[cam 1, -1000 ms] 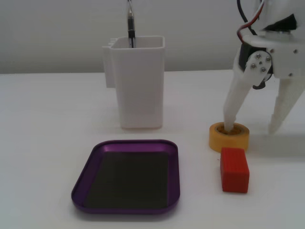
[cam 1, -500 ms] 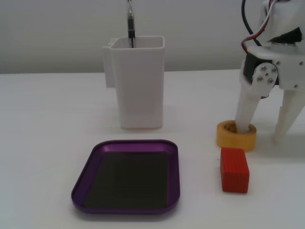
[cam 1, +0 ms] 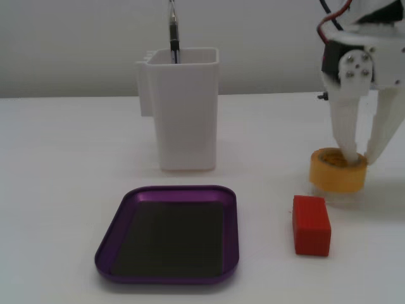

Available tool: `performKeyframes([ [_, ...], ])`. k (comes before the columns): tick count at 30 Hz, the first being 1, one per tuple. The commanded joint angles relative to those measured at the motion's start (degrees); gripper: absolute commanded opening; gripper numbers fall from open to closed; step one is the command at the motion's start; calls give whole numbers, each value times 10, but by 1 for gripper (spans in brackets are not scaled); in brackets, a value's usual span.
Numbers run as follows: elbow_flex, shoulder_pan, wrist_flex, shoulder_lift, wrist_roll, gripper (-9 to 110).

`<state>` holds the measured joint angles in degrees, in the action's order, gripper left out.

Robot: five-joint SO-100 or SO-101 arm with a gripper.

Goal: Grab up the yellow tape and put it in the box.

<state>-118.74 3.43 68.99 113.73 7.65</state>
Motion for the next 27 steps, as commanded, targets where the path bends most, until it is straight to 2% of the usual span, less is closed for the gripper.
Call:
performKeyframes([
  [1,71,47,44,88,-2,0],
  [5,113,120,44,178,-9,-1],
  [12,161,167,44,173,-178,-1],
  [19,280,168,24,-1,-236,-1],
  [27,531,165,45,-278,-271,-1],
])
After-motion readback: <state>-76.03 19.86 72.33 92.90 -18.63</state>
